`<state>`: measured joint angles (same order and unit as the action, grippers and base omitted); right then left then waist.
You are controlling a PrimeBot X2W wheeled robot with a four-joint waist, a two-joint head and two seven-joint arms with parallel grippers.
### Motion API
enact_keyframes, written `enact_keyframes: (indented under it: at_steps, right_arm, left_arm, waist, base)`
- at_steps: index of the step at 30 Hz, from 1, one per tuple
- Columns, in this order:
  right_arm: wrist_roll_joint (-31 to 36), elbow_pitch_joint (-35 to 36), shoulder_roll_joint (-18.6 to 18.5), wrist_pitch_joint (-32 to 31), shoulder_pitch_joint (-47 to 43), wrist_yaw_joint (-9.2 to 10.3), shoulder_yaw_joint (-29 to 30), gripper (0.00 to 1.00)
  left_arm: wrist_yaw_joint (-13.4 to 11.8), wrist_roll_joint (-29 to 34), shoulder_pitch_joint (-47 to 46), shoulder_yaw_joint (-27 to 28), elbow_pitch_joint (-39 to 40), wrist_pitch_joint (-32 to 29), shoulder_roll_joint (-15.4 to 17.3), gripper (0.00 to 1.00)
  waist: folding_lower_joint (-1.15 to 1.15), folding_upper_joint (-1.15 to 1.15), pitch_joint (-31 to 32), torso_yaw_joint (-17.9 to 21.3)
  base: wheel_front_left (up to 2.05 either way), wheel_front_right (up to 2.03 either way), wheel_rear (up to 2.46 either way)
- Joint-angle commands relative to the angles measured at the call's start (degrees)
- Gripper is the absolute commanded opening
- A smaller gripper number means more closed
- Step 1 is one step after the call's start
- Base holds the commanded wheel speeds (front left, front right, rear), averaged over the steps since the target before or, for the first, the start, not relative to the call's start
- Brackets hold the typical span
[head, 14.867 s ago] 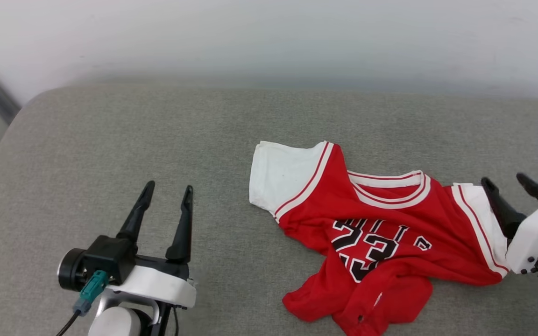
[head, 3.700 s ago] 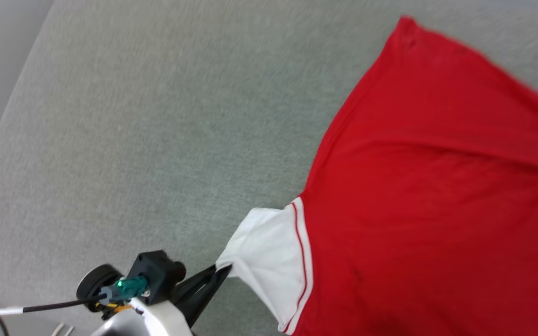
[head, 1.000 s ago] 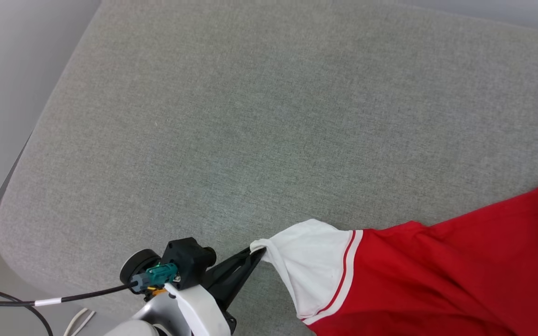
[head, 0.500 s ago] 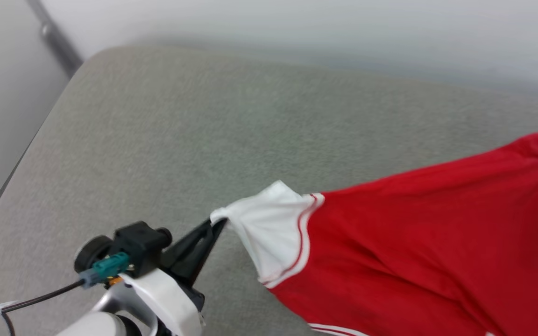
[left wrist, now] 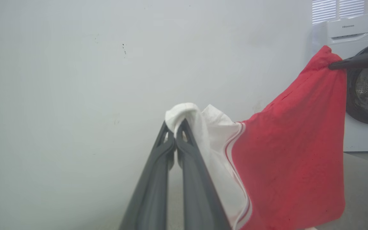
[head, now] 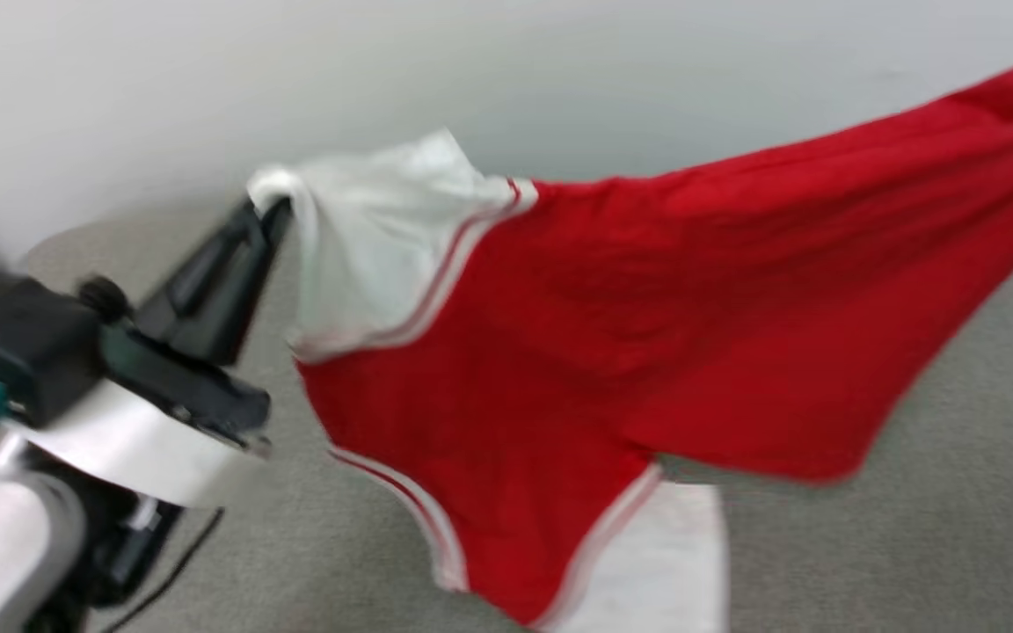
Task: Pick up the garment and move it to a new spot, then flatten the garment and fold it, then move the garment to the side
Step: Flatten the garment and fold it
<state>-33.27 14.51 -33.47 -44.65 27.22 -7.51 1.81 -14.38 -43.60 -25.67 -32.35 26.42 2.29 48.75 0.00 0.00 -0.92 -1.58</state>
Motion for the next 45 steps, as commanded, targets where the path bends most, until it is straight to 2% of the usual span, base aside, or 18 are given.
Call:
enact_keyframes:
  at_steps: [1, 6, 14, 18, 23, 29, 38, 45]
  right_arm:
    - [-0.2, 0.7, -0.2, 0.8, 1.1, 0.04, 0.0, 0.0]
    - [-0.7, 4.0, -1.0, 5.0, 4.4, 0.04, -0.6, 0.0]
    - [-0.8, 4.9, -1.1, 9.6, 9.5, 0.04, 0.7, 0.0]
    - [1.6, 3.8, -1.1, 11.8, 12.9, 0.04, 1.1, 0.0]
    - [4.0, 1.3, 1.3, 13.7, 19.1, 0.04, 1.8, 0.0]
    - [7.2, -4.5, 4.5, 16.0, 29.3, 0.04, -0.4, 0.0]
    - [12.4, -17.8, 8.7, 21.4, 47.1, 0.05, -4.6, 0.0]
    - [17.6, -31.4, 12.7, 29.9, 58.2, 0.05, -5.0, 0.0]
  left_arm:
    - [-0.3, 0.0, -1.3, 0.8, 0.4, 0.4, 0.3, 0.0]
    - [-1.4, 1.2, -7.4, 5.3, 1.0, -0.4, 2.0, 0.0]
    - [-0.4, 2.3, -19.9, 9.9, 0.1, -2.3, 3.0, 0.0]
    - [2.2, 2.8, -27.1, 10.9, -2.1, -3.6, 3.9, 0.0]
    - [5.9, 3.3, -36.8, 11.4, -7.1, -4.4, 3.2, 0.0]
    - [10.3, 4.8, -48.4, 10.0, -17.3, -3.6, 0.1, 0.0]
    - [16.9, 10.8, -69.7, 6.1, -34.8, -2.0, -5.6, 0.0]
    - [18.7, 13.4, -82.5, 5.5, -49.1, 3.6, -11.0, 0.0]
  waist:
    - [0.0, 0.0, 1.0, 2.0]
    - [0.0, 0.0, -0.1, 4.3]
    - [0.0, 0.0, -5.0, 6.5]
    - [0.0, 0.0, -8.6, 7.3]
    - [0.0, 0.0, -14.1, 7.6]
    - [0.0, 0.0, -20.6, 8.4]
    - [0.0, 0.0, -30.1, 9.0]
    - [0.0, 0.0, -35.0, 8.3]
  base:
    - [0.0, 0.0, 0.0]
    - [0.0, 0.0, 0.0]
    - [0.0, 0.0, 0.0]
    - [0.0, 0.0, 0.0]
    - [0.0, 0.0, 0.0]
    - [0.0, 0.0, 0.0]
    - [0.0, 0.0, 0.0]
    - [0.0, 0.0, 0.0]
